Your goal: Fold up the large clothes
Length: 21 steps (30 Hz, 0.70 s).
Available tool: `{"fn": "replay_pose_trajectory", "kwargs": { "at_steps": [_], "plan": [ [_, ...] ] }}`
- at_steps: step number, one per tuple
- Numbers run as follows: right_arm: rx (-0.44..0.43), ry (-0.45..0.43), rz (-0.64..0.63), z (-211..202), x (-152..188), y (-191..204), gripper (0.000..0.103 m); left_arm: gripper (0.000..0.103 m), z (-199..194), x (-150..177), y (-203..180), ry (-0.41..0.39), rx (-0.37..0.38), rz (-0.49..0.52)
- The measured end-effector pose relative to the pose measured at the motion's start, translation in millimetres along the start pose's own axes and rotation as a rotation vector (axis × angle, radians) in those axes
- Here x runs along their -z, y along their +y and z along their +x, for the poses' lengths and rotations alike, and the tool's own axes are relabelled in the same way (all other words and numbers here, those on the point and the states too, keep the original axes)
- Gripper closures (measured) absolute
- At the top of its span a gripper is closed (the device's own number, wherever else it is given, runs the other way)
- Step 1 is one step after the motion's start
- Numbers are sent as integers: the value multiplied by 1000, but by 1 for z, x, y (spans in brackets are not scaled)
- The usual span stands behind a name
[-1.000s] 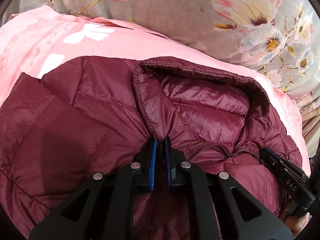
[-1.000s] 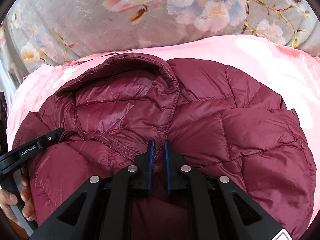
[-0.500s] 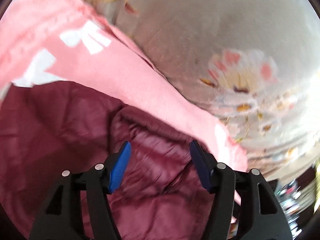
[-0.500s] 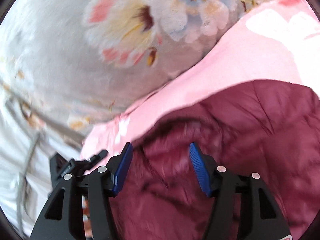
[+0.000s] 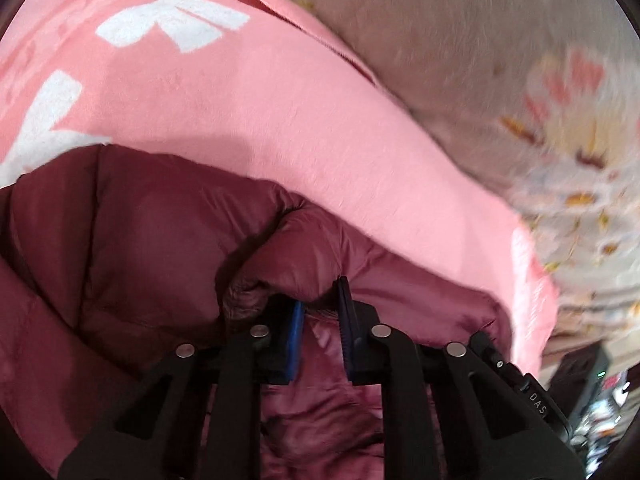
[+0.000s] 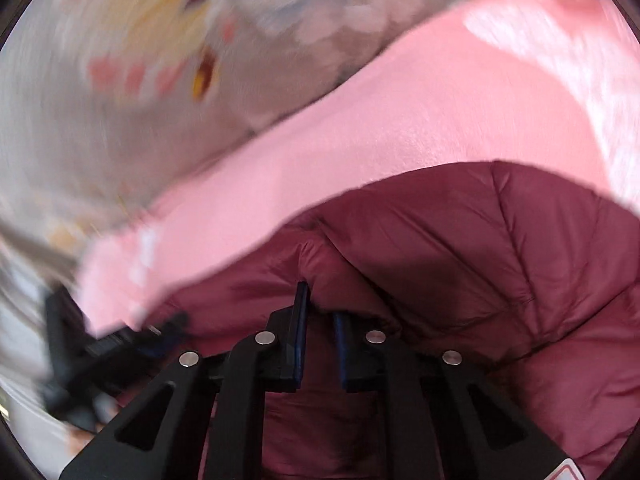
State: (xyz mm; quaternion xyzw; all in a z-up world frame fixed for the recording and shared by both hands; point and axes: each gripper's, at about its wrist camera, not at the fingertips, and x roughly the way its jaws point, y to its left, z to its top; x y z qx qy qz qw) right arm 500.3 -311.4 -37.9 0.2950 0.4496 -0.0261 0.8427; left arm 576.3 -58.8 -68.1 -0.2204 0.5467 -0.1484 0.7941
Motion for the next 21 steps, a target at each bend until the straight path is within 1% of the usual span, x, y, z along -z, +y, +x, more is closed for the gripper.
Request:
{"fn": "replay_pose_trajectory", "kwargs": {
  "at_steps": [3,5,6,8,10,11,13,18,21],
  "plan": [
    [108,-31,-155,5,10,19,96,88,5,6,-7,-34,-43,89],
    [185,-60,-259,9,19,35,96,88,6,13,-19,-71,-108,195],
    [215,-71,-297,11,21,40,96,88,7,18,-24,-92,-140,246],
    [274,-94,-364,18,27,50,95,88,11,24,-31,-126,-181,309],
    [326,-116,-412,21,32,57,95,88,12,30,-32,-169,-212,352],
    [342,-121,-423,24,29,57,94,88,13,33,-33,-185,-221,364],
    [368,-129,-449,20,35,52,94,87,15,36,-35,-211,-240,386],
    [382,-134,-461,18,38,51,93,87,18,36,-37,-224,-265,405],
    [383,-133,-463,19,38,52,93,87,18,39,-33,-228,-267,409]
  ]
}}
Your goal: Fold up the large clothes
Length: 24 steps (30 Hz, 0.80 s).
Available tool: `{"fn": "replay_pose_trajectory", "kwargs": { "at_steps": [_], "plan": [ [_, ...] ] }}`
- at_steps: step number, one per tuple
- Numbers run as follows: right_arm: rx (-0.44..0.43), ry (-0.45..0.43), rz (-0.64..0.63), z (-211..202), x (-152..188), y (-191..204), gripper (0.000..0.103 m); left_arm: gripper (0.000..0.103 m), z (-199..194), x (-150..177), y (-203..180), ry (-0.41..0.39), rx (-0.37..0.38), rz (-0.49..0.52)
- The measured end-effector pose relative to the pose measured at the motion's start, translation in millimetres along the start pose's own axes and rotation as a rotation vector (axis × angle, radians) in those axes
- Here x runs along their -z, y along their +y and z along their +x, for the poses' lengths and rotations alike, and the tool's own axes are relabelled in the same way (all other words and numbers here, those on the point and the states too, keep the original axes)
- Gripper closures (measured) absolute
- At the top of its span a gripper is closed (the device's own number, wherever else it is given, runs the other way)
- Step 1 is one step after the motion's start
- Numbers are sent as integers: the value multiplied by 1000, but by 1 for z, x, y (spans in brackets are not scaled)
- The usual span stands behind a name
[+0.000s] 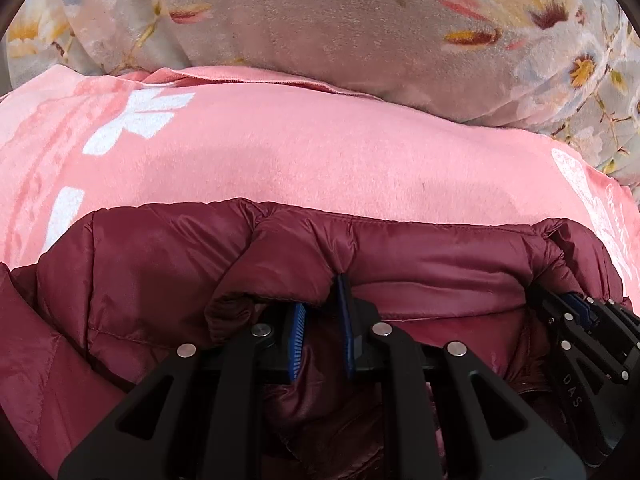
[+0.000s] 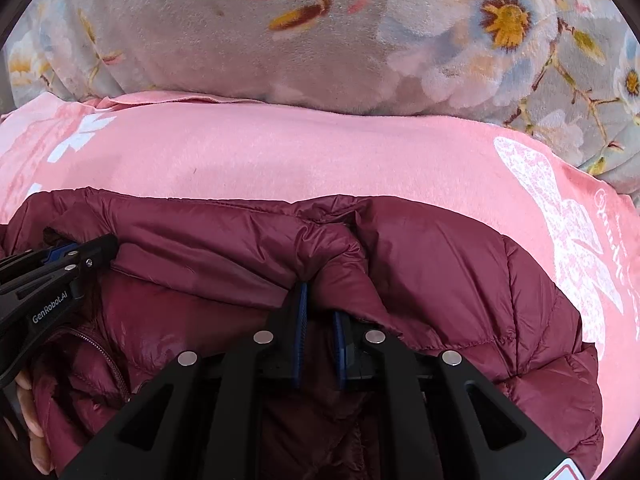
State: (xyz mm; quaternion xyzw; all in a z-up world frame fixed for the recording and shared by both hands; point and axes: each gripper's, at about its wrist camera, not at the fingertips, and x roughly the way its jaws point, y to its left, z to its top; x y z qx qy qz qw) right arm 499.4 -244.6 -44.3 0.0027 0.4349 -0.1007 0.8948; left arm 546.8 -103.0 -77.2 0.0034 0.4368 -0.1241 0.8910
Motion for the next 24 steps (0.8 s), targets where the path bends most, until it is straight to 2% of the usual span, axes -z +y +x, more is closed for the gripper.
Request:
{"fn": "replay_pose_trajectory", "kwargs": {
  "at_steps": [16,19,21,23,24],
  "plan": [
    [-3,1,-8,2,-1,1,92,87,1,3,-8,-5,-58,51],
    [-47,0,25,2,-1,-7,91,87,1,3,-9,-5,-65,56],
    [-120,-7,68,-1,1,-17,85,85,-2,3,-7,-9,-54,46],
    [-204,11,114,-16,10,-30,80,78,-15,8,4,0,-23,2],
    [-217,18,134,-27,17,-36,78,76,-32,15,12,2,3,-34]
  ]
}}
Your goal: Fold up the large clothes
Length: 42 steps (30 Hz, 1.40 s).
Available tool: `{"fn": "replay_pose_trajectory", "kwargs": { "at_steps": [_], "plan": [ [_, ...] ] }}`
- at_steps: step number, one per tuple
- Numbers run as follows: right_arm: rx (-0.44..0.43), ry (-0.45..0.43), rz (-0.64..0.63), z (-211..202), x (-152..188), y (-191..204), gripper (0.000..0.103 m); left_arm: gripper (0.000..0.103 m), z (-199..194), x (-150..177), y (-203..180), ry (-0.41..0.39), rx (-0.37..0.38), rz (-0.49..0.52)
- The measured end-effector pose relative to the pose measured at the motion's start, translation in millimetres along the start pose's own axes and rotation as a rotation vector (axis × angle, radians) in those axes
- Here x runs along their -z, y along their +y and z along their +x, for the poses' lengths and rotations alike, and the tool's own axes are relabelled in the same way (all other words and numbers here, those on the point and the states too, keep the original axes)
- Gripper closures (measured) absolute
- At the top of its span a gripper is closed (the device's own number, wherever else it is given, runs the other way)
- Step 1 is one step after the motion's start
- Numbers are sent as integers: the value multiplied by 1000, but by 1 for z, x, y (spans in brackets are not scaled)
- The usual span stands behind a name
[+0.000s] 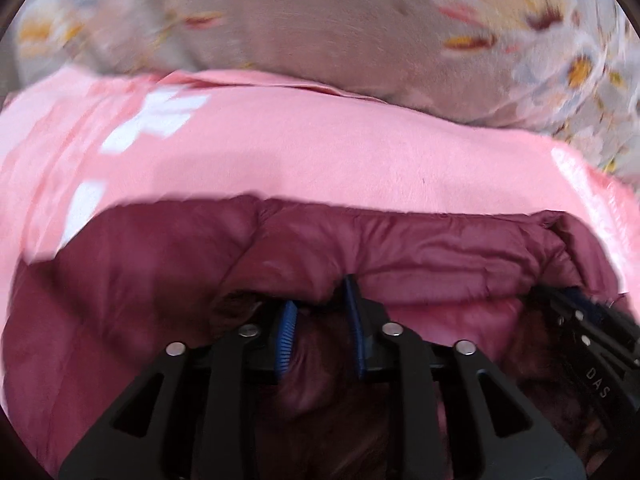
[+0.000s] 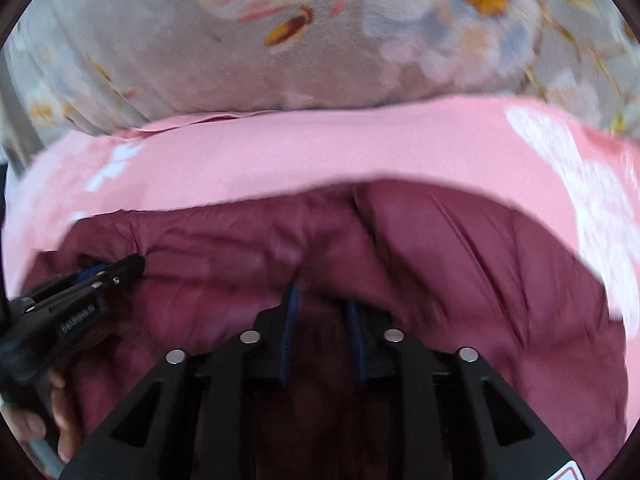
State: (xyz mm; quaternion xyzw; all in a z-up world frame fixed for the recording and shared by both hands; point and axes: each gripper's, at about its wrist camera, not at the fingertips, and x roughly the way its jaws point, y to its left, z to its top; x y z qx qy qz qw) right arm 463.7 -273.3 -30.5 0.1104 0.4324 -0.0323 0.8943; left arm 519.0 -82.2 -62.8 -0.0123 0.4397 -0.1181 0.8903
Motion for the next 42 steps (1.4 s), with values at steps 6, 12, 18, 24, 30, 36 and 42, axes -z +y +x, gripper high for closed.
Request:
{"fn": "replay_pose_trajectory", "kwargs": {
  "at_steps": [6,12,18,24,30,36,42],
  "plan": [
    [-86,-67,-12,-152,103,-39,39,24,-135,82,53,-56,72,-8],
    [-9,-6,66,-272,253,-104,31,20,-225,192,147,76,41,-110],
    [-50,30,300,-307,352,-139,31,20,-270,274,184,122,112,-276],
    [-67,-40,386,-309,367,-137,30,21,-277,297,171,111,172,-329],
    [-106,-55,489,-294,354,-146,72,67,-276,299,161,117,138,-318],
    [-148,-109,464,-329,355,-135,98,95,-317,303,170,75,218,-334],
    [-153,-238,310,-428,376,-112,99,96,-406,329,172,18,268,-259]
  ]
}}
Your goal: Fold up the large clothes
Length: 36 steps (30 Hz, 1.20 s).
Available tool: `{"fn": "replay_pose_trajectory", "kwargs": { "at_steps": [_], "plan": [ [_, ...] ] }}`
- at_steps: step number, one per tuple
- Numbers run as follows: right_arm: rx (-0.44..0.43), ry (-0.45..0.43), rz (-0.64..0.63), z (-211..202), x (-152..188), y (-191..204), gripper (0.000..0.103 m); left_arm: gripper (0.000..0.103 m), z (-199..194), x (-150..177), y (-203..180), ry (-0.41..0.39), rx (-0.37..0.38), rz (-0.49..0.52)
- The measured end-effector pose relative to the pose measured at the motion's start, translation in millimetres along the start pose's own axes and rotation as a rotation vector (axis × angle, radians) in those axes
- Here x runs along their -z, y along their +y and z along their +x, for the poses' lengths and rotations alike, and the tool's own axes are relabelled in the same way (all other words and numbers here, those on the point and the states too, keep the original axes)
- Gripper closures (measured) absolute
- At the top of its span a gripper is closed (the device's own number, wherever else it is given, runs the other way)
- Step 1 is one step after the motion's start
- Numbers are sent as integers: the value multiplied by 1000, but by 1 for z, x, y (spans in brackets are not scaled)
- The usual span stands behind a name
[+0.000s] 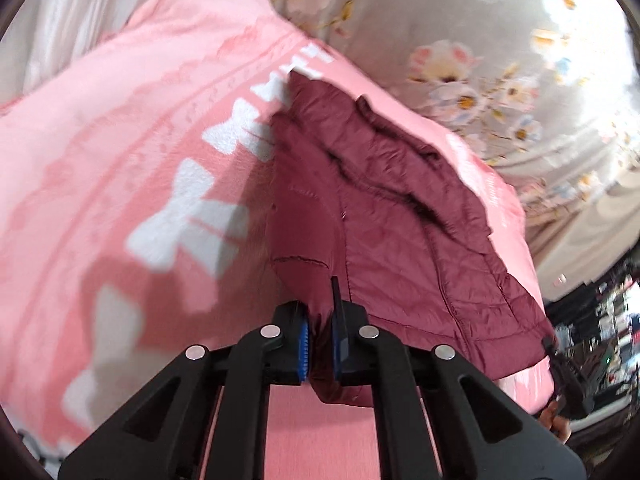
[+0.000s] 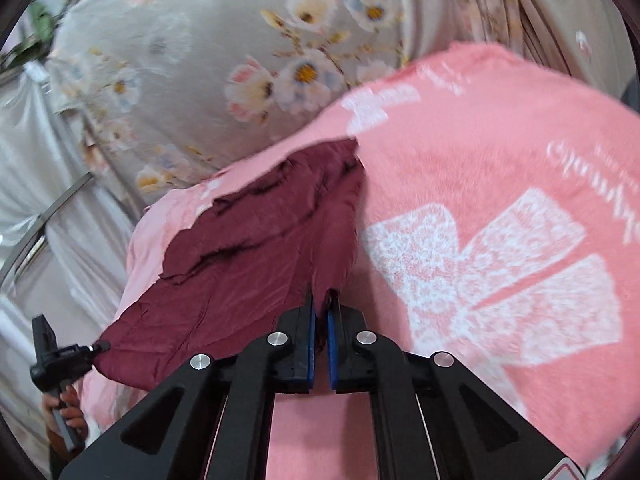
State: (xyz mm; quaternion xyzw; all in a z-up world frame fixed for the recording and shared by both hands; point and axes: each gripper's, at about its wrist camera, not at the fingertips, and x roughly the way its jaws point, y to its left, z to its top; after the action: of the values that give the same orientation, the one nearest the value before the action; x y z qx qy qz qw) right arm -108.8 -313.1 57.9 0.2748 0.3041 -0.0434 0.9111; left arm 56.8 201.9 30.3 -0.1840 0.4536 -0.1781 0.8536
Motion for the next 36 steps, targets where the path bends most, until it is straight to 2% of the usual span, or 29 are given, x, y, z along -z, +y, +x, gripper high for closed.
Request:
{"fn": "replay_pose_trajectory", "kwargs": {
  "at_steps": [4,7,10,13,17,20,24,27,29,32,36],
  "plan": [
    [-38,-85,-107,-74,8,19,99,97,-70,26,-4,-42,54,3],
    [-62,-174,-151,-121,3,33,99,97,-122,36,-15,-118,75,16],
    [-79,-250,-153,-138,-13,45,99,97,-156,28,-32,-217,85,52],
    [-99,-282,-141,-122,-36,51,99,96,-158,5,-50,-284,46,97],
    [-71,-283,-105,-75,-68,50,99,95,-120,-43,-64,-293,-29,121],
    [-43,-255,-43,-24,-97,44,99,94,-69,-82,-69,-274,-142,134],
    [86,-226,6,48,-121,34,103,94,13,-120,-57,-203,-292,118],
    [107,-164,68,102,-127,19,103,94,72,-131,-39,-128,-357,108],
    [128,-124,64,128,-123,17,103,94,108,-132,-35,-86,-409,136],
    [149,-80,32,157,-114,25,103,94,141,-129,-32,-62,-456,171],
    [175,-40,-9,180,-103,30,103,94,170,-133,-23,-32,-464,152]
  ]
}}
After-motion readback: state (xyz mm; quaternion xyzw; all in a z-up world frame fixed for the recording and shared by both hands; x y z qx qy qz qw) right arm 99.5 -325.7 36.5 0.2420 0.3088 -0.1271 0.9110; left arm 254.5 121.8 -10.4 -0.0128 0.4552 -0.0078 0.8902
